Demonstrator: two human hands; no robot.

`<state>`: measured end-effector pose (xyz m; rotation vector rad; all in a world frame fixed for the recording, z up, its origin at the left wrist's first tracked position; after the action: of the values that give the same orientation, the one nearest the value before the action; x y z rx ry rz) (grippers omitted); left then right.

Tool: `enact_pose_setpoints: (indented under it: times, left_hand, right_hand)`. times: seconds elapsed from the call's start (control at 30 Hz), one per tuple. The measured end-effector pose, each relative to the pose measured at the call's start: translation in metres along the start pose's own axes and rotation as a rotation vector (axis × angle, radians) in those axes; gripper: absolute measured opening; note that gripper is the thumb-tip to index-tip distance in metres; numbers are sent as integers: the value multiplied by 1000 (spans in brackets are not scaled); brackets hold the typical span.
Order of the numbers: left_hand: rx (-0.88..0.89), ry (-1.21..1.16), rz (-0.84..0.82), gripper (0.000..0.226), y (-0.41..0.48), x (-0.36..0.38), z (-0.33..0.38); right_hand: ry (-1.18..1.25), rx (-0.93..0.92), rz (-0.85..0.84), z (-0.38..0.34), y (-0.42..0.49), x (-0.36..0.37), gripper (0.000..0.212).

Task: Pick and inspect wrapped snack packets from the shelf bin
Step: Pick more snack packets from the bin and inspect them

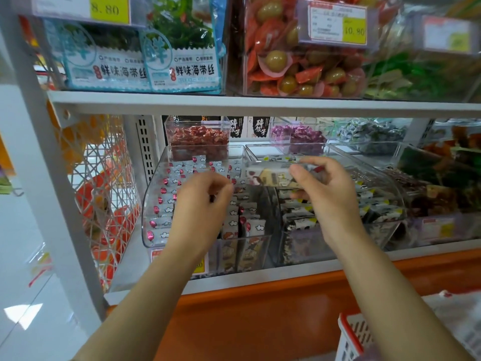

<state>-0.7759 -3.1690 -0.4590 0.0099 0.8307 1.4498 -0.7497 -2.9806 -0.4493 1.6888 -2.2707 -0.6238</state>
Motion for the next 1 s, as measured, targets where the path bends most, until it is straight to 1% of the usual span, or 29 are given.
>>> enact_pose_setpoints:
  times: [0.03, 0.1, 0.17, 0.27, 0.33, 0.37, 0.43, 0.53, 0.6, 0.67, 0.7, 0.8, 0.83, 1.0]
  left_hand:
    - [51, 152, -47, 12, 2, 5, -2]
    - [90, 392, -169, 20, 3, 18, -6]
    - [99, 491, -246, 23, 3, 27, -9]
    - [116, 450, -241, 14, 4, 31, -10]
    - [100, 403, -233, 6, 6, 29, -10]
    - [90, 401, -247, 6, 7, 29, -10]
    - [70, 452, -290, 13, 7, 29, -10]
    - [22, 554, -356, 24, 8, 29, -13]
    - [9, 580, -383, 30, 9, 29, -15]
    - [11, 562, -370, 38, 10, 27, -17]
    - [13, 529, -361, 37, 10, 26, -17]
    - [33, 452, -376, 18, 9, 24, -18]
    - [36, 454, -388, 16, 9, 24, -19]
    - [12, 530, -441, 39, 10, 27, -23]
  right_hand:
    - [14, 22, 32, 3, 2, -4, 25]
    - [22, 24, 45, 6, 3, -7, 19]
    - [24, 11, 43, 7, 4, -7, 16]
    - [3, -6, 40, 7, 5, -9, 12]
    - [-15, -11, 31, 6, 6, -10, 13]
    - [-27, -13, 18, 5, 6, -10, 14]
    - [-71, -20, -34, 4, 6, -10, 13]
    - [-172, -40, -117, 1, 6, -8, 5]
    - [-247, -63, -149, -3, 6, -7, 6]
    - [-289, -81, -159, -6, 5, -6, 9]
    - [-292, -88, -157, -7, 5, -6, 9]
    - [-281, -108, -137, -8, 3, -6, 5]
    - [-281, -111, -132, -8, 2, -5, 6]
    - [-281, -108, -139, -8, 2, -4, 4]
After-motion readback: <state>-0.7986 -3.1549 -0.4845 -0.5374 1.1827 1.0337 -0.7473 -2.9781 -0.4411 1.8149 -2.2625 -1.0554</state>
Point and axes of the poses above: each hand's wrist, its own y-axis towards the middle knuckle, its own x-axis out of the palm, z = x × y, the point moved 2 cm from there along y, towards the middle knuckle, and after that the axes turned 9 degrees about -z, right-handed, at the moved point
